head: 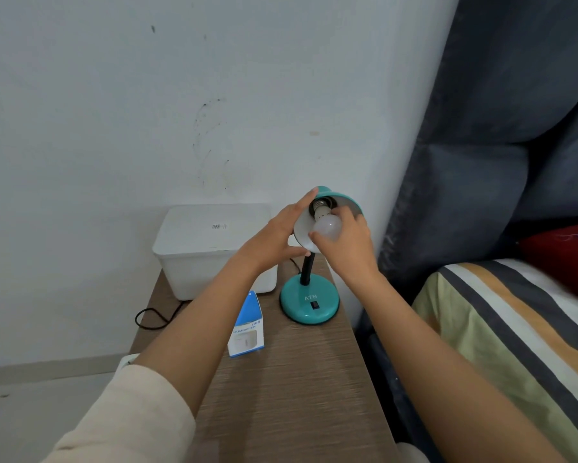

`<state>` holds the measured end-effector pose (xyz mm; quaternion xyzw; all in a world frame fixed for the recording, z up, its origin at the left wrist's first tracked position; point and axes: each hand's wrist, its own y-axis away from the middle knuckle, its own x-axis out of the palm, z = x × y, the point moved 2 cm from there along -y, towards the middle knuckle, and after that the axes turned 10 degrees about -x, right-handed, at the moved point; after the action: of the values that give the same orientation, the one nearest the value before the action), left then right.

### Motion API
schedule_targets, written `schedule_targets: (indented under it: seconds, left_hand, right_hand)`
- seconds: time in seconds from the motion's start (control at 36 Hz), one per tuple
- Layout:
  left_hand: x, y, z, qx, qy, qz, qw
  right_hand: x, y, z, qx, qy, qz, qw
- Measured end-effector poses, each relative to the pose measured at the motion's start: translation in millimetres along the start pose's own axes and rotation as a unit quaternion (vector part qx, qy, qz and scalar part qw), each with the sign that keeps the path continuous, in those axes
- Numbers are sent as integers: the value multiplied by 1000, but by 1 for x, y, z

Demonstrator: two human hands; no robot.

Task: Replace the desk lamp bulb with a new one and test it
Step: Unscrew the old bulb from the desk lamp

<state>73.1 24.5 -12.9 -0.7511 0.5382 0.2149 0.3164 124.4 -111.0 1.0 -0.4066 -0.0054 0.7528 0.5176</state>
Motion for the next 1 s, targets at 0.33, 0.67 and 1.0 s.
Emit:
schedule_targets:
  seconds: [0.33, 0.67, 1.0]
  left_hand:
    - [0, 6, -6, -8, -26, -12, 1000]
    - [2, 71, 41, -173, -41, -85, 980]
    - [20, 142, 95, -310, 20, -72, 948]
  right_hand:
    - [-12, 15, -4, -23, 2, 17, 1000]
    - [13, 106, -34, -12, -74, 7, 997]
    - [86, 154, -78, 95, -67, 160, 980]
